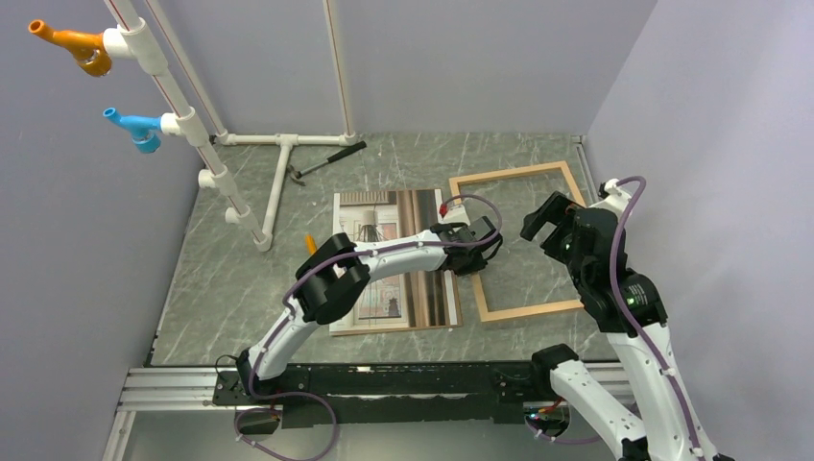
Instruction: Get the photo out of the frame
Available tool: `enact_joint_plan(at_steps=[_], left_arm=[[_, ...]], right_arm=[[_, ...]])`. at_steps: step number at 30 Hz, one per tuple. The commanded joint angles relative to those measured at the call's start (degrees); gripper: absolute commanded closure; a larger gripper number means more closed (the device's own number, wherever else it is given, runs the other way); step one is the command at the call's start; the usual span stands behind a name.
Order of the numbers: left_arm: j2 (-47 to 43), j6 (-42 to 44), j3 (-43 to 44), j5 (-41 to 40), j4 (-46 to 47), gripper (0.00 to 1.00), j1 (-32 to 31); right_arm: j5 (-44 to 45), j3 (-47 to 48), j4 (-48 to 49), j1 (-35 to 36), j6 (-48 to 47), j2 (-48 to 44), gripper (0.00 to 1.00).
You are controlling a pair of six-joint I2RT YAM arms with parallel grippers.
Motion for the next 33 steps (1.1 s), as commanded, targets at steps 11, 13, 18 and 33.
enact_joint_plan(at_steps=[11, 13, 18, 33], left_arm=[[-1.36, 5.15, 0.16, 4.75, 12.43, 0.65, -0.45], [-1.79, 6.53, -0.07, 5.56, 12.72, 0.55, -0.38], [-3.25, 7.91, -1.08, 8.80, 13.27, 0.39, 0.33], [-36.58, 24.32, -37.82, 15.17, 25.73, 0.29, 3.16]], right_arm=[[-4.08, -2.45, -0.17, 0.01, -3.82, -2.35, 0.00], [-4.94, -3.19, 0.20, 0.01, -4.19, -2.95, 0.00], [-5.76, -5.00, 0.06, 0.05, -4.47, -3.27, 0.00], [-21.65, -13.94, 6.29, 0.13, -7.98, 0.22, 0.04]])
